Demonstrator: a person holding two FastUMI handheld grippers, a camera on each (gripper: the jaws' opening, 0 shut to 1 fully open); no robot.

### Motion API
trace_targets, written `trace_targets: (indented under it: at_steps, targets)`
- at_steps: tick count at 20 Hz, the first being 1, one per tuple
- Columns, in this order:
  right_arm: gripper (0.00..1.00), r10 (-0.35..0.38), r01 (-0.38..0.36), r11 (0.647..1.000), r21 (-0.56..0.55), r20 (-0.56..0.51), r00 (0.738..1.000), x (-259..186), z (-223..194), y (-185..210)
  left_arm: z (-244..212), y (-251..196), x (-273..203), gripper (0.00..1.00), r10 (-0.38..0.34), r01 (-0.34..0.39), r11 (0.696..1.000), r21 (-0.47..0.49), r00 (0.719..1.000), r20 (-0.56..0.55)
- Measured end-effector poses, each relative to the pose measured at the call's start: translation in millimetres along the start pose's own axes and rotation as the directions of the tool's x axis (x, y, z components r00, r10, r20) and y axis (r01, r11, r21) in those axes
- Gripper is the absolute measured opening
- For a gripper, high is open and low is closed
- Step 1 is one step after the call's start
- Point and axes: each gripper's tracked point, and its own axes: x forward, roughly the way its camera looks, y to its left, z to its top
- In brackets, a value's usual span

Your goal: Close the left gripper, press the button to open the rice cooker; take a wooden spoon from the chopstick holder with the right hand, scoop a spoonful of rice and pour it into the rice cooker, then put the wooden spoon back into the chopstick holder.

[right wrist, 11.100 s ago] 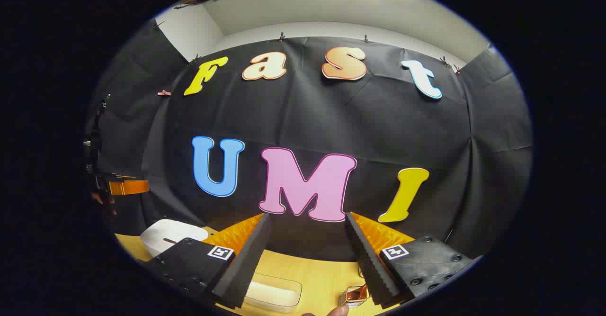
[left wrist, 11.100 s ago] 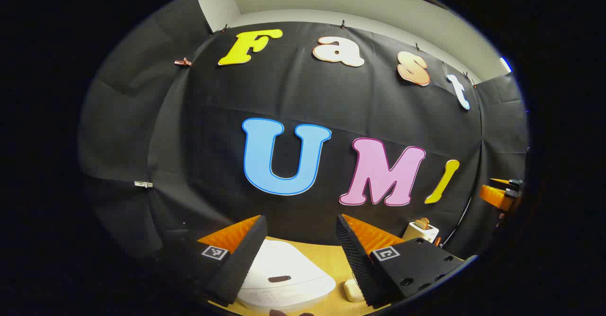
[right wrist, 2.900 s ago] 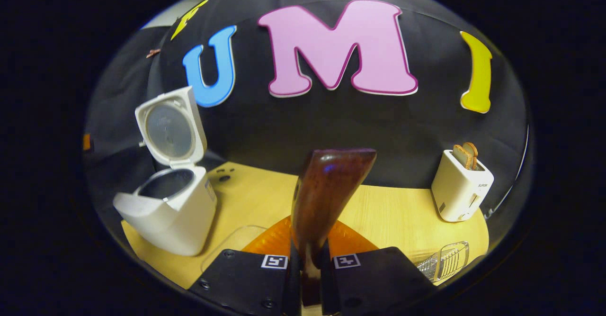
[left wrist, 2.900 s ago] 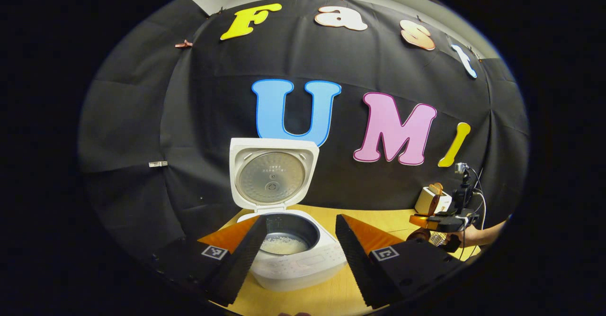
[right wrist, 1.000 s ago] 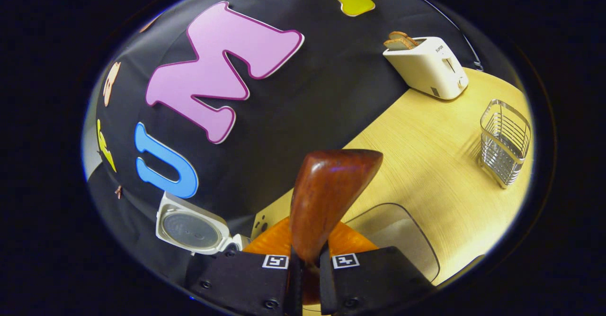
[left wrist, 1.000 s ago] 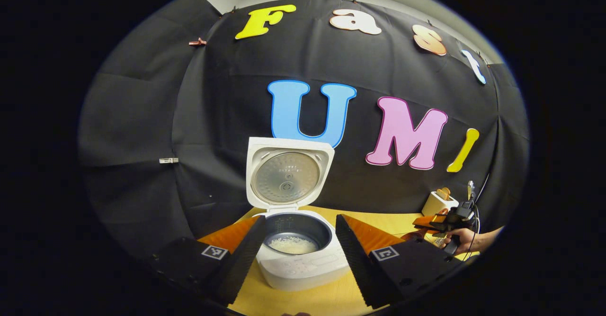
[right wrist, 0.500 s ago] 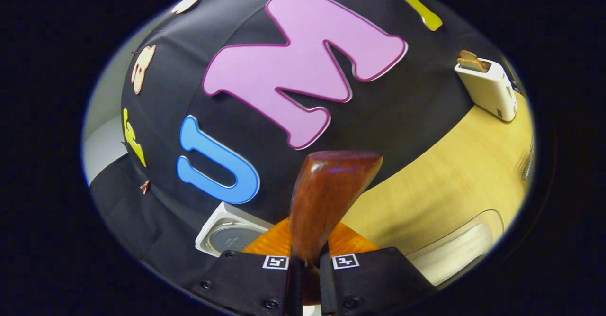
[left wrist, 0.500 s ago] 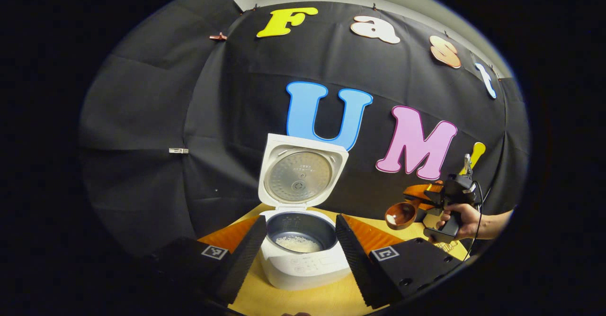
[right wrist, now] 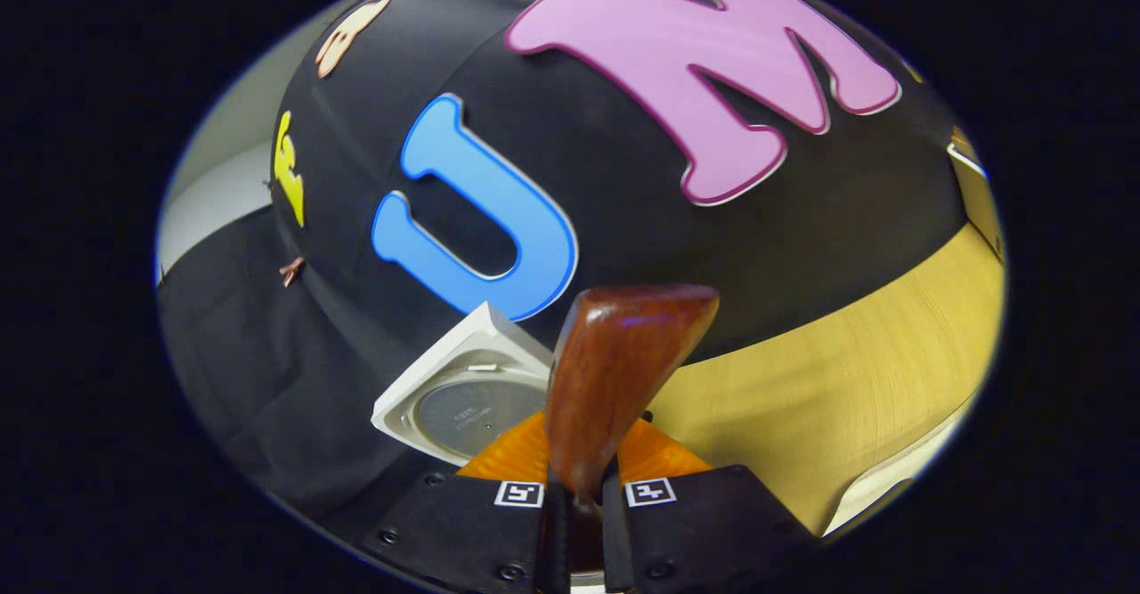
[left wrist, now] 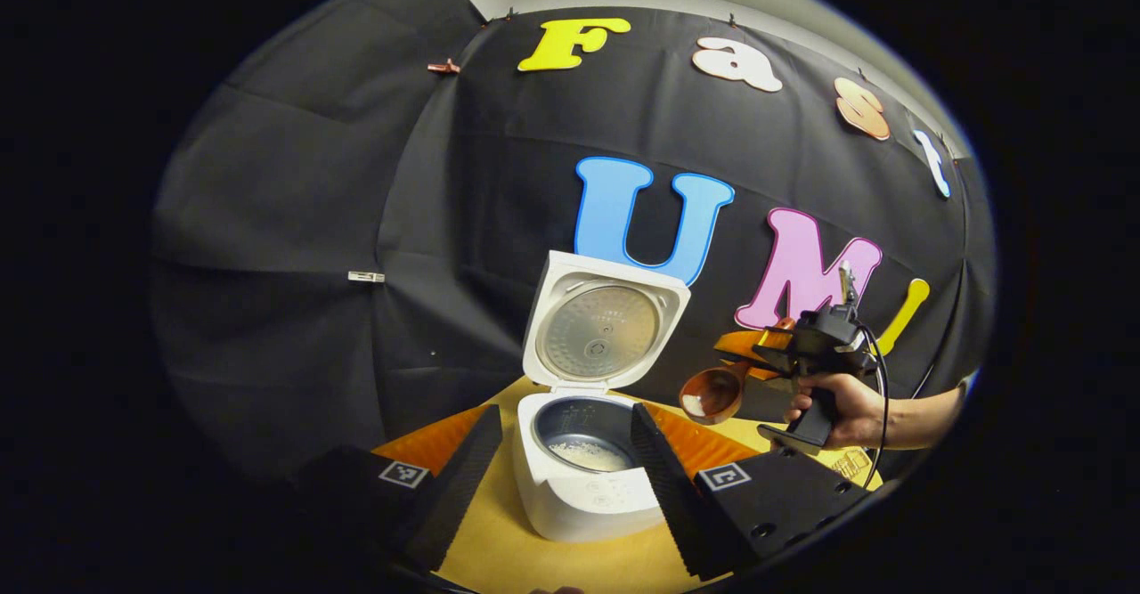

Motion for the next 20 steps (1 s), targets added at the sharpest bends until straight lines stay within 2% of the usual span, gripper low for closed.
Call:
trace_targets:
  at_steps: [5,10,14,20]
  targets:
    - [0.18,0.024,-0.029,0.983,-0.18,-0.028,0.999,31,-23,24,-16,11,-1,0.94,0.018,-0.019,0.999,-0.027,0.999,-0.032]
    - [0.18,0.078,-0.092,0.921,-0.378,-0.052,0.996,46,-43,56,-20,12,3,0.94,0.019,-0.021,0.999,-0.045,0.999,-0.042]
    - [0.18,0.138,-0.168,0.819,-0.549,-0.096,0.986,49,-59,84,-18,10,4,0.94,0.013,-0.015,0.999,-0.04,0.999,-0.032]
    - [0.18,0.197,-0.242,0.62,-0.747,-0.151,0.969,48,-79,114,-20,11,4,0.94,0.023,-0.025,0.998,-0.056,0.999,-0.029]
